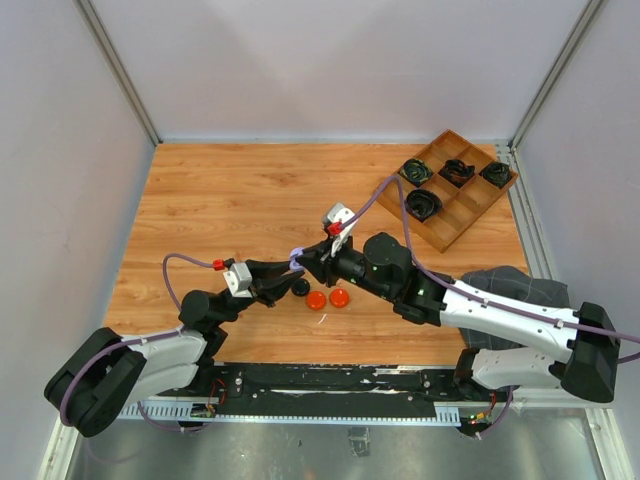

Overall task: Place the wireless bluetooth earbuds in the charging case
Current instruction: Place the earbud in the charging case.

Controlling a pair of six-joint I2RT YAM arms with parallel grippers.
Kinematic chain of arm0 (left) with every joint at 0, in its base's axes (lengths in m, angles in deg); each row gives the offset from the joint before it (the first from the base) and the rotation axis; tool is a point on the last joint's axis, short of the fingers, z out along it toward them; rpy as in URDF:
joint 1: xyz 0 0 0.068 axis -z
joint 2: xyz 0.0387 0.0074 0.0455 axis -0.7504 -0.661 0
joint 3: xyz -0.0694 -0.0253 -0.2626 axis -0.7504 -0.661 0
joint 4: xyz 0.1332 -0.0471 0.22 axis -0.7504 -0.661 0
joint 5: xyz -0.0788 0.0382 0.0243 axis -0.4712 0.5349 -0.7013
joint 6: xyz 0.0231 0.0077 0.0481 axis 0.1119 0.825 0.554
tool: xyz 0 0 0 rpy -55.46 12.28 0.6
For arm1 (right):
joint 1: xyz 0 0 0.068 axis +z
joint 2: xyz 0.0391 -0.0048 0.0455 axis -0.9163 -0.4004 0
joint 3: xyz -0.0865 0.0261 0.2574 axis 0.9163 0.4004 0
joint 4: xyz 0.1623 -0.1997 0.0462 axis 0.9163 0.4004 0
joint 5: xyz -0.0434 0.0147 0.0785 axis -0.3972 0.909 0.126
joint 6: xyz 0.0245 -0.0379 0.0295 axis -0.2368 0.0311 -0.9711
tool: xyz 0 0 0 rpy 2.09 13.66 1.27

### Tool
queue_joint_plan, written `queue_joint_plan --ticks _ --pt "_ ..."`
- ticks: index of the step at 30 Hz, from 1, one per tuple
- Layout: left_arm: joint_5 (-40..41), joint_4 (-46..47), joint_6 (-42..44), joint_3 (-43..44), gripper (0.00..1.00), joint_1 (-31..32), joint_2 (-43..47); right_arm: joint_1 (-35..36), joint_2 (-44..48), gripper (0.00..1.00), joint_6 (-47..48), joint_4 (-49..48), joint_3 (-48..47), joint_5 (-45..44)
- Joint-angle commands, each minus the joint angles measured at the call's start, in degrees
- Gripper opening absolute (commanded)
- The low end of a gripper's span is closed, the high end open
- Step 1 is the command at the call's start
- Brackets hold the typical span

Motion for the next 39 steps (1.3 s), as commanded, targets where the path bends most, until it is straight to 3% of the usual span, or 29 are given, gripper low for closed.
queue_joint_plan --ticks 1,25,39 --pt "-0.61 3.33 0.04 -4.0 0.0 0.06 0.2 1.21 -0.85 0.12 0.74 -2.98 1.03 -0.42" --pt "3.26 3.79 -1.11 -4.87 0.0 0.06 1.13 2.21 -0.25 0.14 -4.53 -5.92 5.41 -6.73" --pt "3.91 3.72 -0.24 -5.15 0.0 0.06 0.77 3.97 -1.27 0.16 -15.28 3.63 2.12 -17.19"
